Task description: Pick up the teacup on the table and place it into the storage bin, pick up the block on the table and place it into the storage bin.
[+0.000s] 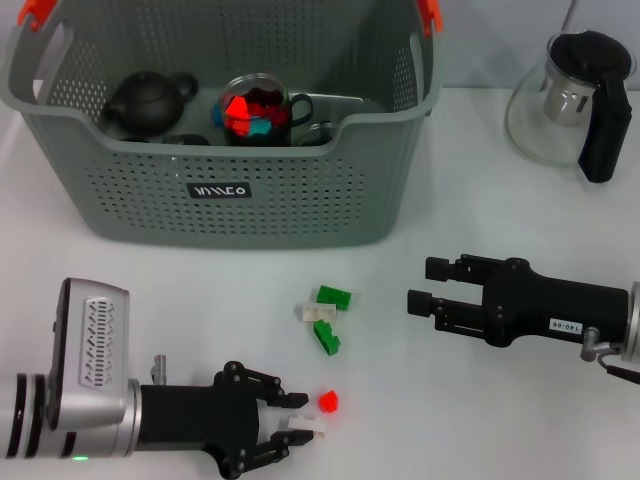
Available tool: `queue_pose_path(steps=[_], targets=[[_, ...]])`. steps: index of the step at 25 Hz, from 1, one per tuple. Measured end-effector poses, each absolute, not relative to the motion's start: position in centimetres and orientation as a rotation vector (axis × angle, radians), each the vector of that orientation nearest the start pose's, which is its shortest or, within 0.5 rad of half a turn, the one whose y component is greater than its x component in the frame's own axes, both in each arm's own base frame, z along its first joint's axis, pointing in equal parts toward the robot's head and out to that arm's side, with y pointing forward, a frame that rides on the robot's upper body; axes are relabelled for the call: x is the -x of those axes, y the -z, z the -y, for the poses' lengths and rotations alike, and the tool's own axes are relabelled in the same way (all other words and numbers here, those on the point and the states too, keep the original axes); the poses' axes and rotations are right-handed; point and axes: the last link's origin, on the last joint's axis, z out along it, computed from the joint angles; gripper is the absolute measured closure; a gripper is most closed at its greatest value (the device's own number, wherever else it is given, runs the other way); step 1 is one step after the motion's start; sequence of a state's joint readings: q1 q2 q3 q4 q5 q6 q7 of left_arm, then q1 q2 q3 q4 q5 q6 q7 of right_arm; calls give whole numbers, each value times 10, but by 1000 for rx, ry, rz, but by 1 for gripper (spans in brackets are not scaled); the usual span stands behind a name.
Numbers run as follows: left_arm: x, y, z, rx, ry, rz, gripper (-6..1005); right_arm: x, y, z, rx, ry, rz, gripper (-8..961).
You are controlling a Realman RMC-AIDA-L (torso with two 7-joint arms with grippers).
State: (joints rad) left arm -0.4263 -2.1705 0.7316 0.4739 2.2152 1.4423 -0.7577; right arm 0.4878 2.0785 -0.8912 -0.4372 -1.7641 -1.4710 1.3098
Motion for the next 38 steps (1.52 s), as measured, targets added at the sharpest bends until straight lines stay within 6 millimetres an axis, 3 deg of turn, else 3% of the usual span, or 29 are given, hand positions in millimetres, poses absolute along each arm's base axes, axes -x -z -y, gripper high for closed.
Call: queue_pose_path(steps=[13,22,25,30,34,38], targets=[[306,88,-254,2939,383,109,725,-268,46,-304,2714,-845,-801,279],[301,73,-256,2917,475,135,829,-269,45,-304,2711,-846,-811,280],[295,57,-256,2943,556,142,824,-269,44,-304,2711,-845,-810,280],[271,3,-261,2880,914,80,816,-267,45,-306,2714,-845,-802,280],[244,-33,-290,2733,1137,103,809,-265,45,-308,2717,-846,-794,280],[214,-56,-339,2585,1222,233,803,-264,47,-307,2720,-849,-790,280]])
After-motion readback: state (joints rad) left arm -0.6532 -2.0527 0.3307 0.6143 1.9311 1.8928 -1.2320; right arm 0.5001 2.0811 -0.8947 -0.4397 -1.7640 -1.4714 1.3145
